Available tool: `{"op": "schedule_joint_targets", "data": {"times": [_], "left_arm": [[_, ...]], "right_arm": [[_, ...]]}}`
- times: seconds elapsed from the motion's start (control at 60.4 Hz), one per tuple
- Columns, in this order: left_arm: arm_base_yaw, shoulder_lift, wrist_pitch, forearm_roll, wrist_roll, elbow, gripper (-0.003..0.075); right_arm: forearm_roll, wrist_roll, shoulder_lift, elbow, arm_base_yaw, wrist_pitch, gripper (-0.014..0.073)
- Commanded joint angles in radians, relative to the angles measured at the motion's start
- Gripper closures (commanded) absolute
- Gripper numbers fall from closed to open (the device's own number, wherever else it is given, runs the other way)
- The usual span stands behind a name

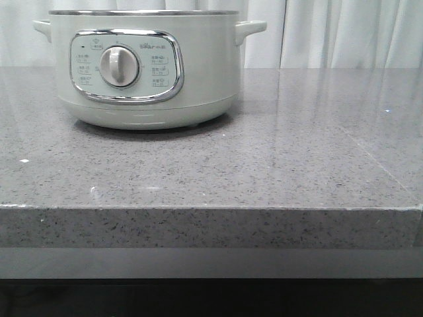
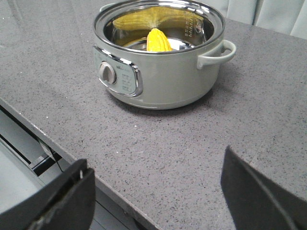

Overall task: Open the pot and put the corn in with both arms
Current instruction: 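Lower the glass lid back onto the pot with the left gripper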

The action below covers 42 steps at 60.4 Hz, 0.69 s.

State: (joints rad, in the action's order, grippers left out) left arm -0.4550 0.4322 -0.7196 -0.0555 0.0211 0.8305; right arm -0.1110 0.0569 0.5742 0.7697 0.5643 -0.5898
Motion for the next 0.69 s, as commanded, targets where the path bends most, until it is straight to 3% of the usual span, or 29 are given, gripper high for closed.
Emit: {"op": "schedule_joint_targets", "data": {"times": [0.0, 0.331, 0.678], "left_arm": [[-0.003, 0.002, 0.152, -0.008, -0.007, 0.036, 0.0514], [-0.003, 0.014, 0.201, -0.01, -0.007, 0.036, 0.0514], [-0.003, 0.225, 0.451, -0.01, -0.007, 0.049, 0.0514]], "right_arm": [[-0.006, 0.0, -0.001, 0.025, 0.0, 0.073, 0.0032], [-0.006, 0.0, -0.001, 0.025, 0.0, 0.073, 0.0032], [-0.006, 0.0, -0.001, 0.025, 0.0, 0.073, 0.0032]]}}
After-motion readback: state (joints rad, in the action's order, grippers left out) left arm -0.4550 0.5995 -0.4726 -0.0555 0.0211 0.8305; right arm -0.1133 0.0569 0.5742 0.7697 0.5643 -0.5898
